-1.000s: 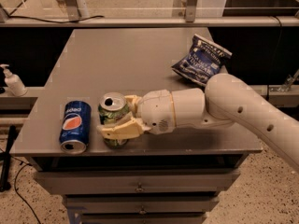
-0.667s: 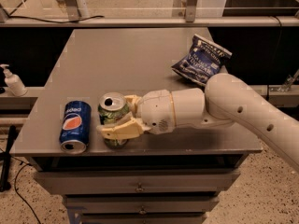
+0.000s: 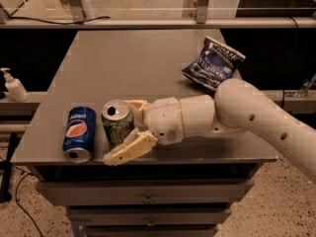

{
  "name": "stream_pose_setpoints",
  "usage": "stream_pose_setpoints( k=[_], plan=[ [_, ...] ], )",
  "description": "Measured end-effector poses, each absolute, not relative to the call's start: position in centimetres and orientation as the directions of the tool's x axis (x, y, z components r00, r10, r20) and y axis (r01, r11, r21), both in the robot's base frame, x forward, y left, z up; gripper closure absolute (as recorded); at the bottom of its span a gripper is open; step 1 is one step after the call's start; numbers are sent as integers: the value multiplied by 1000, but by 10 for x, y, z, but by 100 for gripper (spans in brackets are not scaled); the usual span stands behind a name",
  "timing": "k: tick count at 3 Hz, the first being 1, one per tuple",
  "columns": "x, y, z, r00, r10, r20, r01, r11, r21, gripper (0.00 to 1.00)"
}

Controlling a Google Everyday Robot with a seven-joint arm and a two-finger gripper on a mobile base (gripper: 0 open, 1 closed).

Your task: Move green can near pepsi can

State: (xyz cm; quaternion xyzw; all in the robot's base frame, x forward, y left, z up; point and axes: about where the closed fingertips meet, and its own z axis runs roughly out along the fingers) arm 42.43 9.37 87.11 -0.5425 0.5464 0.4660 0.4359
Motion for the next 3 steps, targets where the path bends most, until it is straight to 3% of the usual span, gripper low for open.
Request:
stream_pose_setpoints(
  k=[1, 3],
  plan=[
    [424, 94, 870, -29, -192, -981, -999, -23, 34, 0],
    [478, 31, 895, 32, -283, -959, -992, 107, -65, 0]
  ],
)
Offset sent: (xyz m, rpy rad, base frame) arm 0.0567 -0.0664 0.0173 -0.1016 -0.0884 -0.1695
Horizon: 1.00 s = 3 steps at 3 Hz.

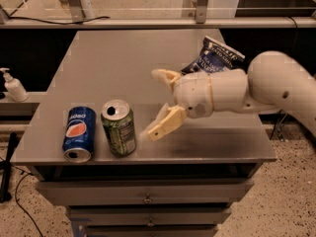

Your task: Move green can near pepsi can

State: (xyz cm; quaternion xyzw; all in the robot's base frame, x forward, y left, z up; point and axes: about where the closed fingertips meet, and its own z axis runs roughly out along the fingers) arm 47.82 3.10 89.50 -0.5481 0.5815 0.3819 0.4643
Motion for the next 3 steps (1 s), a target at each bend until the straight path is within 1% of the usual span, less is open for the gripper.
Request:
stream_pose_setpoints(
  k=[1, 2, 3],
  plan=[
    [516, -14, 933, 95, -354, -930, -975, 154, -158, 0],
    [544, -53, 984, 159, -383, -910, -949, 195, -248, 0],
    [552, -65, 1011, 191, -367, -911, -931, 226, -286, 0]
  ],
)
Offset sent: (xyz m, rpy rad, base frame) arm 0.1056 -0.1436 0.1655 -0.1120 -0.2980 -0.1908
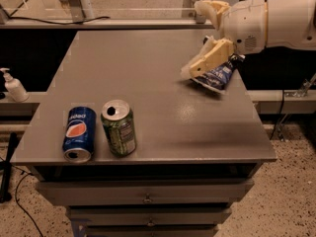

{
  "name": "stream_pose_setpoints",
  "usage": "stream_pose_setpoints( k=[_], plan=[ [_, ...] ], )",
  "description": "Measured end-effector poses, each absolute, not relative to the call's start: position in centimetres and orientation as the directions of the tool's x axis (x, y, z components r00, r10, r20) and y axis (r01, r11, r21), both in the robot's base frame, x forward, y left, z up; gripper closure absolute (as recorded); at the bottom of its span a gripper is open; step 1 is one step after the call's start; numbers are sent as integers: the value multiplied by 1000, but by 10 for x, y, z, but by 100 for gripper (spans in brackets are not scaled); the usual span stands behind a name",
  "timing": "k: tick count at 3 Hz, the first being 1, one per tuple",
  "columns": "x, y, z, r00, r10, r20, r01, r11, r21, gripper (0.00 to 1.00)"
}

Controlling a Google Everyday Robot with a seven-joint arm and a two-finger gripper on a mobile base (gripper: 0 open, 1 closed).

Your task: Move green can near pepsi can

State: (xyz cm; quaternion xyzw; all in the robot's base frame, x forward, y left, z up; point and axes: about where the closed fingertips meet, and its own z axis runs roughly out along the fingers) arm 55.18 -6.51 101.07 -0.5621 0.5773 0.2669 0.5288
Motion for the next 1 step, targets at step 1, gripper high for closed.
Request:
stream_pose_setpoints(
  k=[1],
  plan=[
    [552, -65, 1011, 191, -367, -911, -931, 226, -286, 0]
  ],
)
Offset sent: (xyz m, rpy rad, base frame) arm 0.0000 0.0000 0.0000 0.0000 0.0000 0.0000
